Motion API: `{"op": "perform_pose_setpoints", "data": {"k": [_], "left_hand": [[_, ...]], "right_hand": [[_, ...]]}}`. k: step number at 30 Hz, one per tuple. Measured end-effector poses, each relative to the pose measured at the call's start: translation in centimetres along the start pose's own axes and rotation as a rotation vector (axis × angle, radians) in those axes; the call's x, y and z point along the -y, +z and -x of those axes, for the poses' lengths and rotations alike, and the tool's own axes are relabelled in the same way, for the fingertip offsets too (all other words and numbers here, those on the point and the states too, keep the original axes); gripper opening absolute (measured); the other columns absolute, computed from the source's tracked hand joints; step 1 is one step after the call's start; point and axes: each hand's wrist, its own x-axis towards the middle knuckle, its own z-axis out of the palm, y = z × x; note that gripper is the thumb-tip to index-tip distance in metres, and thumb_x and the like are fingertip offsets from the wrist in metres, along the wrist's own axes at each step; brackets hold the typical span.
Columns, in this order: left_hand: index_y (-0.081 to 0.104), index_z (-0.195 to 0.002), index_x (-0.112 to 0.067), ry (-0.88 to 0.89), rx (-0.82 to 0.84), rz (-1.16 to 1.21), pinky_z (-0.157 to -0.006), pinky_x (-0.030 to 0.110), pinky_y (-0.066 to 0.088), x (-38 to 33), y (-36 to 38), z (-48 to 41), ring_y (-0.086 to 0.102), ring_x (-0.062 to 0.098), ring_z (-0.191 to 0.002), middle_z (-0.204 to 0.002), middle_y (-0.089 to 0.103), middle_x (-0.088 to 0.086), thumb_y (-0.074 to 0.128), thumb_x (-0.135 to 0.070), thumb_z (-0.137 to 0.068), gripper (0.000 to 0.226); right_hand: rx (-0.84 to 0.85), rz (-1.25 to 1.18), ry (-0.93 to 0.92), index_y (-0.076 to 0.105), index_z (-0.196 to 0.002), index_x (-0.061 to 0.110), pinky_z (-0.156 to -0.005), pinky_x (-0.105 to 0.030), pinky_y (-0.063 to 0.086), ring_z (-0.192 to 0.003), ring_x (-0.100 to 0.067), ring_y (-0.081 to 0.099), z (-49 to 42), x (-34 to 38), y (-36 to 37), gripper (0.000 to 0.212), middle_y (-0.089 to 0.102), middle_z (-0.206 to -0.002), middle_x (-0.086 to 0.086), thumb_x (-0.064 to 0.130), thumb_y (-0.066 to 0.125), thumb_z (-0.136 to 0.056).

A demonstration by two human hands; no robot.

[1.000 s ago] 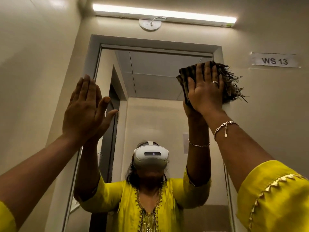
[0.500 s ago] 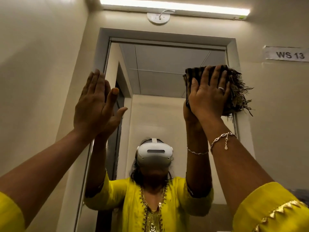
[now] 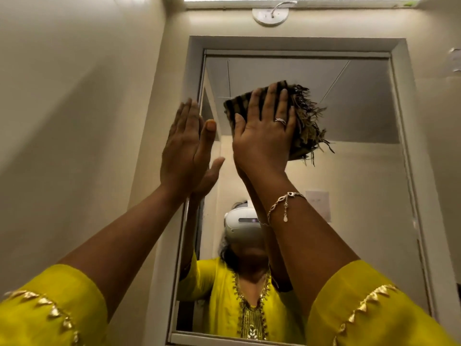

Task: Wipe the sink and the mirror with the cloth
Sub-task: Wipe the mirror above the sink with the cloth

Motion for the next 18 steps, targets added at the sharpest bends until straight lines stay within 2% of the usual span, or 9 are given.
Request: {"op": "perform_pose_setpoints", "data": {"k": [5,13,18], "left_hand": [[0.020,-0.143,-0.005,-0.040,0.008,0.160,-0.115,0.039,0.020,0.3,-0.2,0.1,0.015,0.021,-0.141,-0.152,0.021,0.013,-0.002,-0.080,-0.071,0.106],[0.015,-0.145,-0.008,-0.089,-0.012,0.319,-0.111,0.019,0.012,0.7,-0.4,-0.2,0.012,0.018,-0.142,-0.154,0.016,0.010,0.004,-0.083,-0.069,0.107],[0.016,-0.144,-0.006,-0.095,-0.015,0.322,-0.117,0.034,0.012,0.9,-0.4,-0.3,0.012,0.019,-0.142,-0.154,0.016,0.011,0.004,-0.083,-0.068,0.108]], "right_hand": [[0.032,-0.020,-0.070,0.001,-0.148,0.015,-0.116,-0.042,-0.007,-0.144,-0.029,-0.011,-0.3,3.4,0.8,0.059,-0.008,-0.157,-0.012,0.040,0.019,-0.098],[0.038,-0.014,-0.151,0.001,-0.147,0.017,-0.116,-0.041,-0.007,-0.144,-0.027,-0.011,1.0,5.1,1.5,0.060,-0.007,-0.157,-0.010,0.045,0.020,-0.098],[0.037,-0.004,-0.164,0.000,-0.147,0.017,-0.115,-0.041,-0.008,-0.144,-0.028,-0.011,3.3,5.4,1.8,0.062,-0.007,-0.157,-0.011,0.044,0.025,-0.097]]}}
